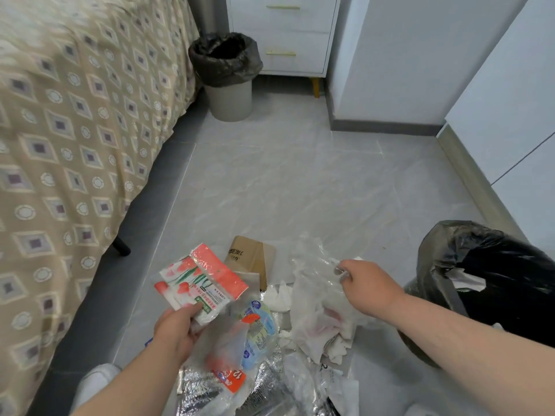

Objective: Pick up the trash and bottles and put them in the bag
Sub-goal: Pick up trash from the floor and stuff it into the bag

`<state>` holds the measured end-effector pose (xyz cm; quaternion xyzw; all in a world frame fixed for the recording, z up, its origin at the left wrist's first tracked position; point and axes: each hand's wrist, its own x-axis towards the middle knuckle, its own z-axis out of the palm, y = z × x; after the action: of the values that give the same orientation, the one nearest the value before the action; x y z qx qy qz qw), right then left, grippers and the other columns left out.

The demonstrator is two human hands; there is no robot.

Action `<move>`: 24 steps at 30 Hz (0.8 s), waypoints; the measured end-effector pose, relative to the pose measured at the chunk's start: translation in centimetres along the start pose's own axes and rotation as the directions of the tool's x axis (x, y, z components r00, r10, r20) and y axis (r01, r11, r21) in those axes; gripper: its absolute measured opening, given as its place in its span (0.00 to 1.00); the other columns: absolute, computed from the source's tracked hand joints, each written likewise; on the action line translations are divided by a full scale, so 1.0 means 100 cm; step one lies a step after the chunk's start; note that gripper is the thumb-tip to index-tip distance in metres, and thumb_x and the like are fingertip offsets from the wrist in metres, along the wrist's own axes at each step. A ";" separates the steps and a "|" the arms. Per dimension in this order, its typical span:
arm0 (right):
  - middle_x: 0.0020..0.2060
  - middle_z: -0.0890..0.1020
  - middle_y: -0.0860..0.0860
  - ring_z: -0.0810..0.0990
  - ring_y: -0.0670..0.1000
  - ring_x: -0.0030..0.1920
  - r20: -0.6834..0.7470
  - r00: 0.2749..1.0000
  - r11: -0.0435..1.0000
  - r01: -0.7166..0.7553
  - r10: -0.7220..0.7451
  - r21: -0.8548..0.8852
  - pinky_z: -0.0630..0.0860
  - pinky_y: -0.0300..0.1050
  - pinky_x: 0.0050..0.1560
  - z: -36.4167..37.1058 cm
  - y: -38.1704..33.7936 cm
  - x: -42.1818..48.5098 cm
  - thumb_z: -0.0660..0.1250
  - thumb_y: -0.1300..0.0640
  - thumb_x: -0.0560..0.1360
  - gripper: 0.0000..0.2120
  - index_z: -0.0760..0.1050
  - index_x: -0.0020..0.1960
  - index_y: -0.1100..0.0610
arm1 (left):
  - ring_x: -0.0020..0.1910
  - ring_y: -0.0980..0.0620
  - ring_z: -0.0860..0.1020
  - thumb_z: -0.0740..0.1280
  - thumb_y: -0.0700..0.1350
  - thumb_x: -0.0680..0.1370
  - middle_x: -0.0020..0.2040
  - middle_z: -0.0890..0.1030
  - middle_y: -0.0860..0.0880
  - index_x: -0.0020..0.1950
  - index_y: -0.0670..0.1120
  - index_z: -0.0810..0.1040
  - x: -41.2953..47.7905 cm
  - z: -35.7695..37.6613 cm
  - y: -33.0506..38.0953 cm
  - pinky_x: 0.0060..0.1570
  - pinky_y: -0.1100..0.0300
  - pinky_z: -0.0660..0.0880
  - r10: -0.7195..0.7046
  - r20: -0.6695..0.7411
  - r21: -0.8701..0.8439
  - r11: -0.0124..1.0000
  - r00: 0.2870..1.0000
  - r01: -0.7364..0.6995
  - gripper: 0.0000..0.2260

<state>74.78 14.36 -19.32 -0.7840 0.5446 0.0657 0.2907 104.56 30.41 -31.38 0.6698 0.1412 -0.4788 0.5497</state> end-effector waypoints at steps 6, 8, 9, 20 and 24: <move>0.50 0.81 0.49 0.80 0.52 0.48 -0.162 0.987 0.987 0.031 -0.005 0.158 0.76 0.44 0.48 -0.100 -0.015 -0.074 0.55 0.63 0.76 0.14 0.76 0.55 0.53 | 0.40 0.43 0.81 0.66 0.31 0.75 0.46 0.81 0.41 0.49 0.40 0.72 -0.081 0.035 0.044 0.38 0.51 0.79 0.130 0.140 0.025 0.991 0.982 -0.134 0.07; 0.45 0.82 0.47 0.82 0.51 0.42 -0.248 0.968 0.967 0.038 0.027 0.252 0.79 0.46 0.42 -0.127 -0.009 -0.106 0.56 0.64 0.77 0.14 0.76 0.53 0.52 | 0.42 0.43 0.81 0.66 0.31 0.75 0.45 0.81 0.41 0.48 0.41 0.71 -0.115 0.056 0.050 0.41 0.48 0.80 0.146 0.197 0.042 0.987 0.969 -0.158 0.07; 0.44 0.82 0.48 0.82 0.49 0.36 -0.280 0.959 0.949 0.040 0.052 0.311 0.80 0.44 0.36 -0.138 -0.002 -0.121 0.56 0.65 0.77 0.14 0.76 0.53 0.53 | 0.41 0.43 0.81 0.65 0.31 0.76 0.45 0.81 0.41 0.47 0.41 0.71 -0.132 0.068 0.051 0.44 0.47 0.79 0.160 0.236 0.057 0.982 0.959 -0.178 0.07; 0.44 0.83 0.56 0.77 0.58 0.32 -0.553 0.717 0.748 0.067 0.424 0.661 0.78 0.52 0.36 -0.210 0.144 -0.221 0.57 0.66 0.75 0.15 0.78 0.51 0.51 | 0.41 0.41 0.83 0.69 0.33 0.73 0.43 0.84 0.40 0.50 0.39 0.77 -0.286 0.235 -0.021 0.39 0.51 0.80 0.274 0.556 0.275 0.830 0.784 -0.485 0.08; 0.45 0.81 0.54 0.73 0.49 0.28 -0.590 0.604 0.692 0.086 0.536 0.717 0.68 0.36 0.27 -0.213 0.184 -0.221 0.56 0.66 0.74 0.15 0.76 0.51 0.50 | 0.40 0.43 0.83 0.68 0.30 0.71 0.41 0.84 0.43 0.45 0.40 0.79 -0.315 0.289 -0.071 0.36 0.54 0.80 0.292 0.627 0.392 0.683 0.722 -0.617 0.07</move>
<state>45.00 16.74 0.35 -0.4860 0.6999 -0.4382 0.2862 69.61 18.39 -8.71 0.6621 -0.3418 -0.5000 0.4414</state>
